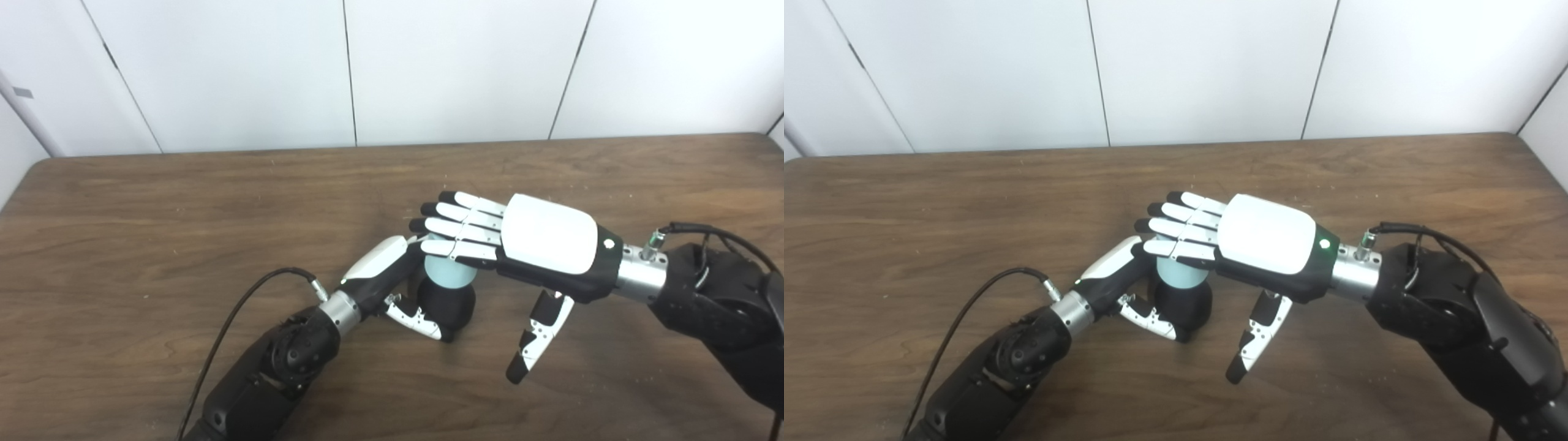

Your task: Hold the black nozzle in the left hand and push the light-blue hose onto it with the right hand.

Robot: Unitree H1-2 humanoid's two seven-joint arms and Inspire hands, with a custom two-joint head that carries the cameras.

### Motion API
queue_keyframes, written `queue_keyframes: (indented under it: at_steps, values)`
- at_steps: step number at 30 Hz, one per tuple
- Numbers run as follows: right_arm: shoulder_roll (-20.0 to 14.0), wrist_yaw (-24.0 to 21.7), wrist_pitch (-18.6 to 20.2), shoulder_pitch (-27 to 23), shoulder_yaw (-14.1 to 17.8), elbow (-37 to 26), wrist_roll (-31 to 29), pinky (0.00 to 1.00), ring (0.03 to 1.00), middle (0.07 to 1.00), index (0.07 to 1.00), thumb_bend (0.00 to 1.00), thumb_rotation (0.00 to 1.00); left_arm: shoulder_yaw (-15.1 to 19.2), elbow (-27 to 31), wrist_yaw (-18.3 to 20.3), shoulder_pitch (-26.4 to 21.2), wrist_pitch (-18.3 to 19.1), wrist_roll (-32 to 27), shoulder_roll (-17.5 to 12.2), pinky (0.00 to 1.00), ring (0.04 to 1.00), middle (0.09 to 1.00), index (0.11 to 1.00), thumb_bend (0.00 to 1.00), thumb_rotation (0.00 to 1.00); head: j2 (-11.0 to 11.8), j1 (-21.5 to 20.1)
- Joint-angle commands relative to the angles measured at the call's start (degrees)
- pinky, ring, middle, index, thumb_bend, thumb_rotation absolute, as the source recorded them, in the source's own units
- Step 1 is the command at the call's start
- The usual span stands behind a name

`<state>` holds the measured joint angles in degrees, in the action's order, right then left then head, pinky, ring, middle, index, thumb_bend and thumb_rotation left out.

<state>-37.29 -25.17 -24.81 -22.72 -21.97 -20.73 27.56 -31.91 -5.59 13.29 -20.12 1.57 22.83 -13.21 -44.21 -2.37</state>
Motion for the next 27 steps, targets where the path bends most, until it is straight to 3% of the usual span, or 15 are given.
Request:
queue_keyframes:
  at_steps: [1,27]
  values:
    - [-1.4,-6.6,-0.1,1.1,-3.5,1.8,0.1,0.99,1.000,0.983,0.935,0.87,0.62,-3.0,-5.1,8.6,6.2,9.0,1.7,-3.4,1.00,0.989,0.813,0.480,0.52,0.06,-0.1,0.0]
    - [-1.4,-6.4,-0.4,1.8,-3.7,1.9,0.5,0.98,0.991,0.980,0.928,0.87,0.59,-3.1,-5.0,8.8,6.2,9.0,1.8,-3.6,1.00,0.989,0.813,0.480,0.52,0.06,-0.2,0.0]
